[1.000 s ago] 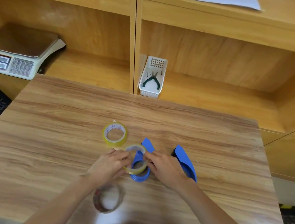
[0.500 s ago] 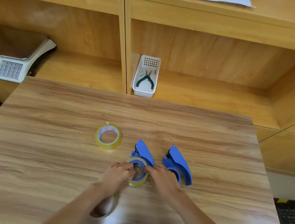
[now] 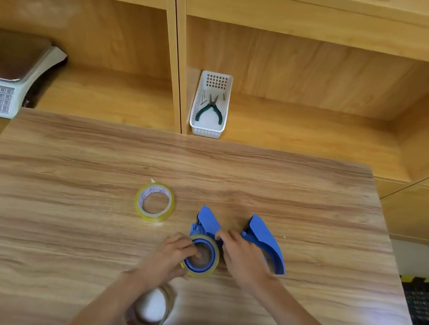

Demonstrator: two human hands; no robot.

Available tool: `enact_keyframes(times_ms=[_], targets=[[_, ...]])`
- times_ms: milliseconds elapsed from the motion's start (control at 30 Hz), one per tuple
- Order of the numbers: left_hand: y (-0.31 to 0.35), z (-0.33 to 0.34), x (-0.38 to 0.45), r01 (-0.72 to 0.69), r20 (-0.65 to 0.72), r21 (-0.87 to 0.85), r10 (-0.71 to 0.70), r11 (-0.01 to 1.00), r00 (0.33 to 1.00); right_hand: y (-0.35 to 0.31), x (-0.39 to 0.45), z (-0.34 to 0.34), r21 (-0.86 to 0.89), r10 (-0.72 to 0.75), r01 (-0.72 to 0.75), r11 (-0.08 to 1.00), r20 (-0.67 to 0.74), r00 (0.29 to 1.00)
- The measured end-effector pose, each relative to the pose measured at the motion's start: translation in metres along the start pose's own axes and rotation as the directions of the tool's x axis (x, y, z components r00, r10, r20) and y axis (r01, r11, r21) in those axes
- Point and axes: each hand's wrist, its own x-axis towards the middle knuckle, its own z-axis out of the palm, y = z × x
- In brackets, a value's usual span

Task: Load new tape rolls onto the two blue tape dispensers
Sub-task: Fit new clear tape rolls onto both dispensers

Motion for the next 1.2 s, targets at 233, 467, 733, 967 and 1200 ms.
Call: enact_keyframes(times_ms=[233, 467, 733, 967, 1200], targets=[[-0.005, -0.005, 0.004, -0.133, 0.005, 0.237, 0.135, 0.962, 0.991, 0.004, 0.011, -0.001, 0.244, 0.196, -0.202, 0.949, 0.049, 0.979], [-0.012, 0.004, 0.008, -0.169, 0.1, 0.278, 0.146, 0.946, 0.984, -0.004, 0.01, 0.009, 0.31, 0.213, -0.234, 0.921, 0.1, 0.972], [-0.034, -0.021, -0.005, 0.005, -0.251, 0.041, 0.005, 0.999, 0.968, -0.03, 0.057, -0.023, 0.096, -0.027, 0.034, 0.995, -0.068, 0.997], [-0.087, -0.051, -0.013, 0.422, -0.28, 0.027, -0.398, 0.906, 0.874, -0.083, 0.114, -0.008, -0.019, -0.224, 0.224, 0.974, 0.038, 0.974], [-0.103, -0.048, -0.017, 0.457, -0.204, 0.123, -0.429, 0.881, 0.88, -0.094, 0.124, 0.008, 0.006, -0.15, 0.15, 0.989, 0.155, 0.977]])
